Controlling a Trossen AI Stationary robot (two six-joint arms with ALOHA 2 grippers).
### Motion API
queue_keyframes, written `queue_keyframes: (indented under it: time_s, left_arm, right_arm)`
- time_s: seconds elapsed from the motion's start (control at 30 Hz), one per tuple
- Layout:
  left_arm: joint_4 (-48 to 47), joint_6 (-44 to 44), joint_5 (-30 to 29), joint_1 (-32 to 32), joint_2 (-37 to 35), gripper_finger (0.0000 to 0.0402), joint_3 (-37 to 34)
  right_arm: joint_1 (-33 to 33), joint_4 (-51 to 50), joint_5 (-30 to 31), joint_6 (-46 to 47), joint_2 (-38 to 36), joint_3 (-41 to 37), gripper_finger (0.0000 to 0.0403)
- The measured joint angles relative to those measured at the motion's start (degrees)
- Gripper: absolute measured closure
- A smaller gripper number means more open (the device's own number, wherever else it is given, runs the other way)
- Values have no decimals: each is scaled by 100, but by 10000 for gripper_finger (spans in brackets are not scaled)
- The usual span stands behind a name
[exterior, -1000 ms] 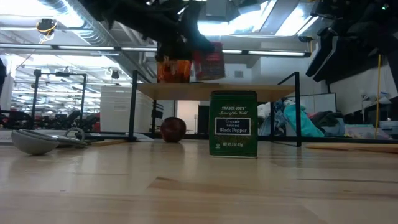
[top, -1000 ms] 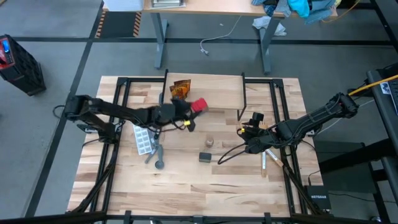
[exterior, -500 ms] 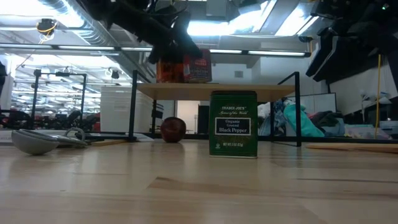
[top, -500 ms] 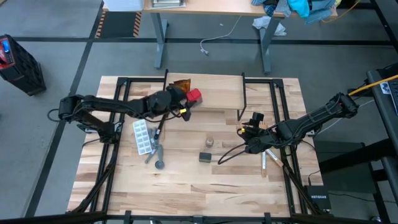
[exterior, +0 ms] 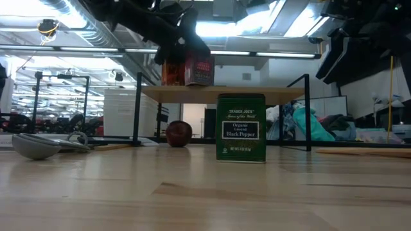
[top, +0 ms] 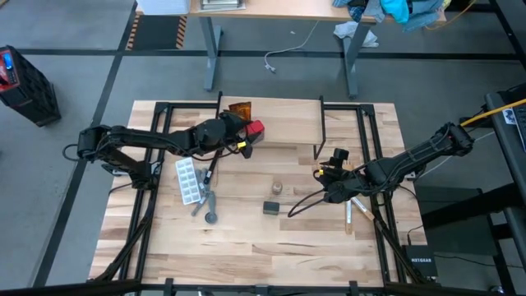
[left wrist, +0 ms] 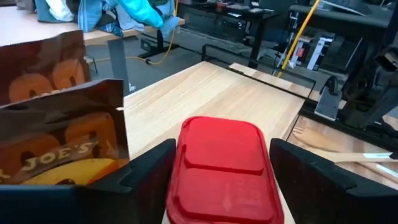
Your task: Shelf spices
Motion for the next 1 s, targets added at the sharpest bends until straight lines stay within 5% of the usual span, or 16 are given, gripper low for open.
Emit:
queue_keyframes:
  time_s: [0.73, 1.0]
  left_arm:
    - [1288, 489, -57, -2, 2, 149, 0]
    - [1225, 1010, -120, -544, -35, 149, 0]
  right_arm:
    - [1, 1, 0, -2, 0, 0, 157]
    - [2, 0, 0, 0, 0, 0, 157]
